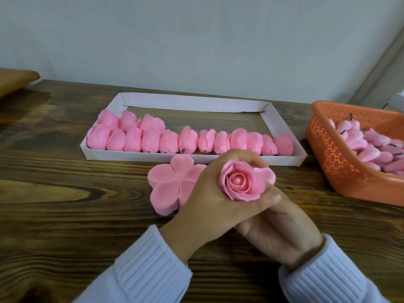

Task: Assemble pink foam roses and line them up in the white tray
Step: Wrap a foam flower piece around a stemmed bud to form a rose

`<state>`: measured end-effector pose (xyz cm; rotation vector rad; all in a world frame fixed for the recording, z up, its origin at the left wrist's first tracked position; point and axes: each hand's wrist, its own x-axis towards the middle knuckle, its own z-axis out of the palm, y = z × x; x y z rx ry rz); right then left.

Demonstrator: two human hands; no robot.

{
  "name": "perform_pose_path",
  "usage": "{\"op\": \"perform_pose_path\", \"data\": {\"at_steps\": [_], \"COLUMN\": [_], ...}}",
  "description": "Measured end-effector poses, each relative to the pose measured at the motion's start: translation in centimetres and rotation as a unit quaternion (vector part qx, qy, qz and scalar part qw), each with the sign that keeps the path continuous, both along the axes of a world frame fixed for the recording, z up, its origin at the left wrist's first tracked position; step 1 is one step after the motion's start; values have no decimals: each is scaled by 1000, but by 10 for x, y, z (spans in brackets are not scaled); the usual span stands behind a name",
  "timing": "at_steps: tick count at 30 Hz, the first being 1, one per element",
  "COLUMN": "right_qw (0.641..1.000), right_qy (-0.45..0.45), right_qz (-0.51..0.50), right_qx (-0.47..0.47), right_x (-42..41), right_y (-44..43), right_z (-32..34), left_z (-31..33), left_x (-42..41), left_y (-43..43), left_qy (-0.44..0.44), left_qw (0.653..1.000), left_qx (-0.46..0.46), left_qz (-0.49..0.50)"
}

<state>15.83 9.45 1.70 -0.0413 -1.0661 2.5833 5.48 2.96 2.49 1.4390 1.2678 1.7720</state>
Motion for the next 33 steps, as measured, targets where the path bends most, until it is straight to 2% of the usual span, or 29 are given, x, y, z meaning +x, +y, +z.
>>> {"op": "perform_pose_path", "data": {"at_steps": [4, 10, 15, 21, 24, 28, 33], "right_qw": [1000, 997, 998, 1000, 998, 998, 1000], "right_qy": [1, -61, -41, -8, -44, -38, -6], "right_qz": [-5, 30, -10, 3, 36, 13, 5], "right_qx": [14, 37, 46, 23, 23, 38, 1], "right_x": [0, -1, 0, -2, -3, -1, 1], "right_y": [0, 0, 2, 0, 0, 1, 2], "right_z": [0, 0, -3, -3, -1, -3, -3], "left_z": [0, 4, 3, 2, 2, 2, 2], "left_x": [-1, 0, 1, 0, 1, 2, 1], "left_y": [0, -2, -1, -2, -3, -2, -1], "left_qy": [-5, 11, 2, -6, -6, 7, 14], "left_qw": [1000, 999, 999, 999, 999, 999, 999], "left_qx": [22, 29, 39, 42, 33, 38, 41], "left_qz": [6, -9, -17, 5, -13, -27, -22]}}
